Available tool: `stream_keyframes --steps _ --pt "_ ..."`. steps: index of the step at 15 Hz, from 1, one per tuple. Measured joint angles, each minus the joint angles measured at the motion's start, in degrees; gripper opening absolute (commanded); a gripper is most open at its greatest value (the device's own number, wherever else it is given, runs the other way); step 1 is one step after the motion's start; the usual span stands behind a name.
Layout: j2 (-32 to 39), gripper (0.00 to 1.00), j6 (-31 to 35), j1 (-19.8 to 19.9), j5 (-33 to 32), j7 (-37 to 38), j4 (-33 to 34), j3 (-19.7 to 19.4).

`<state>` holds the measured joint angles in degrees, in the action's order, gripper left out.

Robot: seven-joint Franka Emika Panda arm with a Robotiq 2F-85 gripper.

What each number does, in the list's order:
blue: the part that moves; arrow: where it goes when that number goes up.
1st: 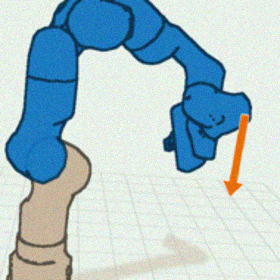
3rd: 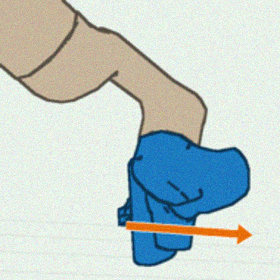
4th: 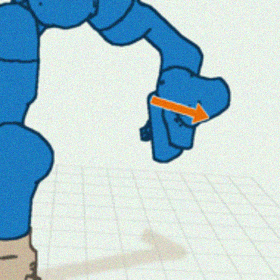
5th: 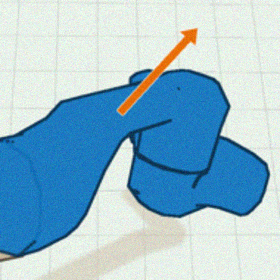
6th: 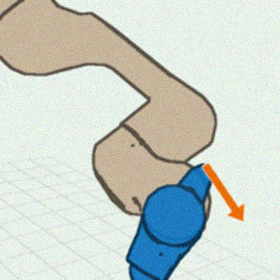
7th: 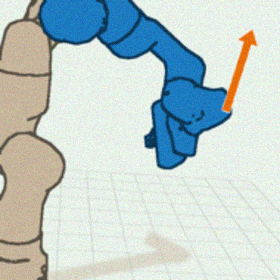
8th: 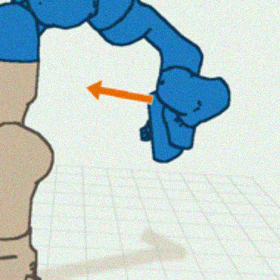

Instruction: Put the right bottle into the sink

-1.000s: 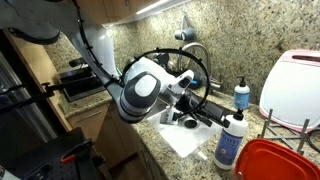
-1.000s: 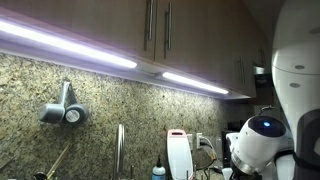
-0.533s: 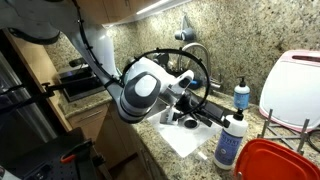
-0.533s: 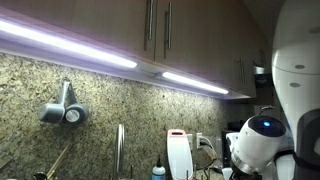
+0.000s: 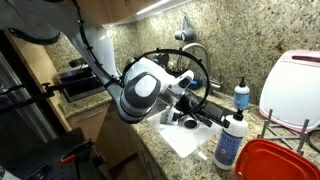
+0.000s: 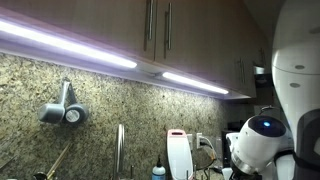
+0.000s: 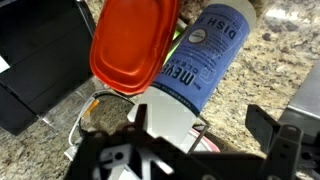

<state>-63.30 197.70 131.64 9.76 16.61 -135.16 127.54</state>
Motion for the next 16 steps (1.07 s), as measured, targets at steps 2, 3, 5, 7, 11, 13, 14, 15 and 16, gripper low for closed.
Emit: stream_keyframes --steps 2,3,5,7,11,13,14,15,16 --pt "0.0 1.0 0.0 0.0 0.0 0.0 0.0 0.0" --pt "0.0 1.0 0.0 0.0 0.0 0.0 0.0 0.0" --pt "0.0 1.0 0.0 0.3 -0.3 0.0 0.1 0.4" --pt "0.0 1.0 0.0 0.7 -0.6 0.0 0.2 0.7" --pt "0.0 1.0 -0.1 0.2 -0.6 0.0 0.1 -0.3" --pt "0.0 1.0 -0.2 -0.9 -0.6 0.0 -0.4 -1.2" --pt "0.0 1.0 -0.2 -1.5 -0.6 0.0 -0.7 -1.7" --pt "0.0 1.0 -0.2 -2.1 -0.6 0.0 -1.1 -2.0" --pt "0.0 1.0 -0.2 -2.6 -0.6 0.0 -1.5 -2.1"
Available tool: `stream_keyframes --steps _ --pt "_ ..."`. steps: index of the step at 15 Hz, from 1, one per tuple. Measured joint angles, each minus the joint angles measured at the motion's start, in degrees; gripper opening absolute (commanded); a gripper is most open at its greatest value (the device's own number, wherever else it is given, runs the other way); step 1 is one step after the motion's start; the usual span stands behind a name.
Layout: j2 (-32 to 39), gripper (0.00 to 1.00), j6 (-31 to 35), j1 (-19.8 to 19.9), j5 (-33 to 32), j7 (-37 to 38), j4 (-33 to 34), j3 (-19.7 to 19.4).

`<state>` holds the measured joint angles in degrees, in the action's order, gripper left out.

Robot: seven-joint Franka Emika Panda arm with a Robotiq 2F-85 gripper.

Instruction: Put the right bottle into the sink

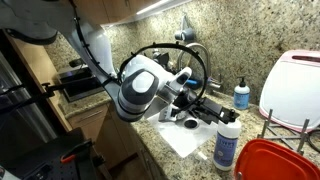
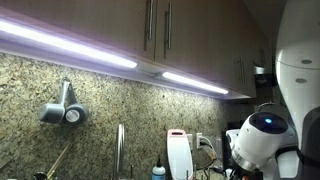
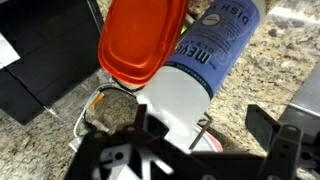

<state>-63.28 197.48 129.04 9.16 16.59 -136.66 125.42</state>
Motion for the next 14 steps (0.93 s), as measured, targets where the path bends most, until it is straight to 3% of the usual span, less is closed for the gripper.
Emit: stream_keyframes --steps 14 --pt "0.4 1.0 -0.4 -6.3 0.6 1.0 -7.0 1.0"
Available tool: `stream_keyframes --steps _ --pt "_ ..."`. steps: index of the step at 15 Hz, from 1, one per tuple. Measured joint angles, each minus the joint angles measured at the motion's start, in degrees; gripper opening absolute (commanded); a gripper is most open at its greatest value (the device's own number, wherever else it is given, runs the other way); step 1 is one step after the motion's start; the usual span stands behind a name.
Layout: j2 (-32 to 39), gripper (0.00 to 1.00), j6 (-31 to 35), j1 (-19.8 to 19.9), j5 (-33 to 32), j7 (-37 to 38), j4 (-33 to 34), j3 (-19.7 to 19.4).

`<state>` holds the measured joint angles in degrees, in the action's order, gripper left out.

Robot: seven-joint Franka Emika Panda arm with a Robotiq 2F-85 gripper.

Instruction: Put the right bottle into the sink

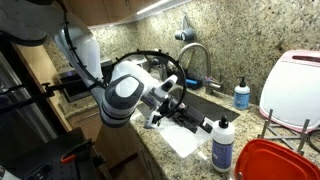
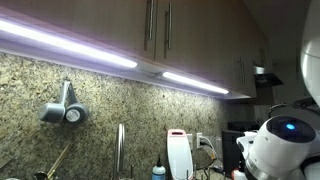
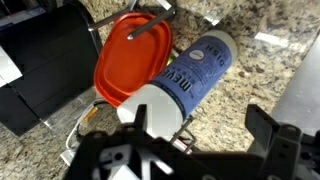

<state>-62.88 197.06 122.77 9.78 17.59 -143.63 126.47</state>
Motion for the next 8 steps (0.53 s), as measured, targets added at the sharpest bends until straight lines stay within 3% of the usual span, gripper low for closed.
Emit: stream_keyframes --steps 4,8 --pt "0.1 1.0 1.0 0.4 0.8 4.5 -0.5 4.4" --pt "0.3 1.0 1.0 -0.1 3.9 8.5 0.8 6.3"
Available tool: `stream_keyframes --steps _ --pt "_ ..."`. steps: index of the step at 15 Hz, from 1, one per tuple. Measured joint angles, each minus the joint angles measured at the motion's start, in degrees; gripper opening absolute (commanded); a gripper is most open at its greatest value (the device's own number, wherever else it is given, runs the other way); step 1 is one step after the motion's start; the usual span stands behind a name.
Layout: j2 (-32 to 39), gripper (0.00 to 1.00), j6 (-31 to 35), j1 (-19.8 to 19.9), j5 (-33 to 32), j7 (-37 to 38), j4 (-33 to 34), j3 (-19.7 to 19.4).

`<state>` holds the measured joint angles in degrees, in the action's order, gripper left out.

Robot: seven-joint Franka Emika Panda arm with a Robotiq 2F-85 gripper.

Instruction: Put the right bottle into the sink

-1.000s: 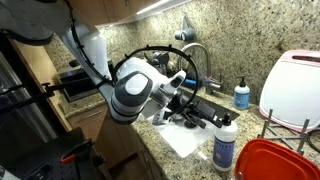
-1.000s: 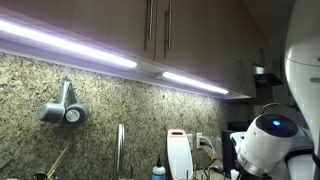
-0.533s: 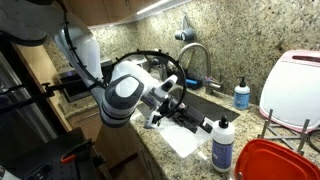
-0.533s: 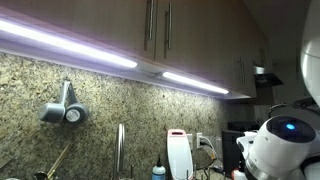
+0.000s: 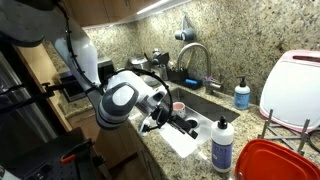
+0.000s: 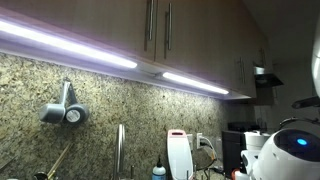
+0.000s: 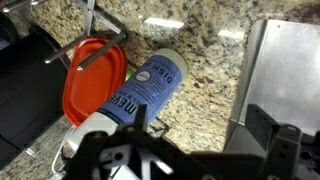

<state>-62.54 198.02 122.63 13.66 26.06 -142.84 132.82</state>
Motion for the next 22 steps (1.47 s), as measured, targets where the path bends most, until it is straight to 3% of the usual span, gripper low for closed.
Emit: stream_keyframes --steps 4,9,22 --pt "0.0 1.0 0.0 -0.5 5.0 1.9 3.1 -1.0" --pt "-0.1 1.0 0.0 -0.7 9.4 4.6 11.4 -4.8" --pt "-7.2 1.0 0.0 0.9 18.9 18.3 36.2 -4.8"
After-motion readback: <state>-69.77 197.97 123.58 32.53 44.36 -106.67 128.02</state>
